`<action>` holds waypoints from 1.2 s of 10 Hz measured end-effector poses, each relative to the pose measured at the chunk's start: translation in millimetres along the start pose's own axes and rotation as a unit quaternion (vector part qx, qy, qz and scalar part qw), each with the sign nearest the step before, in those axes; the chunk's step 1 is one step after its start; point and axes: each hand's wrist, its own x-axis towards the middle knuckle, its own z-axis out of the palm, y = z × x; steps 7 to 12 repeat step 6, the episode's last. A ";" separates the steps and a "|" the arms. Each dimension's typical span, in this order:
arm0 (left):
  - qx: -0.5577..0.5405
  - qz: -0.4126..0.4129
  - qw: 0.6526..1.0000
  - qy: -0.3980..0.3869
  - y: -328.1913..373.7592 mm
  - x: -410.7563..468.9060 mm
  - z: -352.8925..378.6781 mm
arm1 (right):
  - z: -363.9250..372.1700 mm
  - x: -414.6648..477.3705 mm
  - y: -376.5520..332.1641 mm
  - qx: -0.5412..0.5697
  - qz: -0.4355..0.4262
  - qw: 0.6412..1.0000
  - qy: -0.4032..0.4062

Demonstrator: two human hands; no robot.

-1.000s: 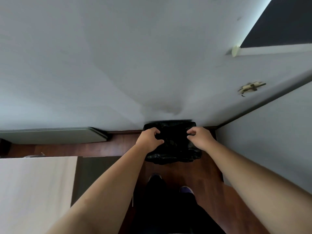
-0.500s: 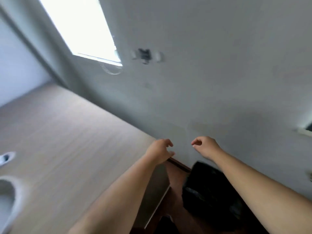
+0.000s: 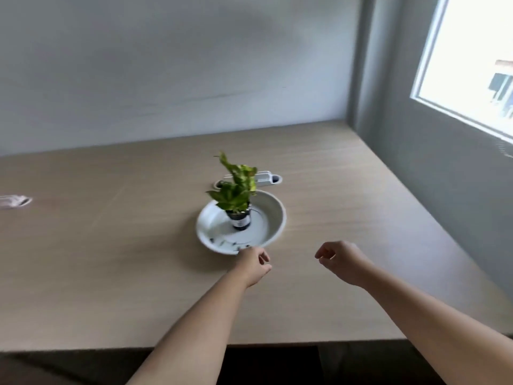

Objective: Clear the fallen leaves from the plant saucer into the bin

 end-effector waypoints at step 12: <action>0.235 -0.011 0.970 -0.057 -140.6 151.2 -79.2 | 160.0 174.7 -137.0 -0.171 -0.034 0.977 -0.124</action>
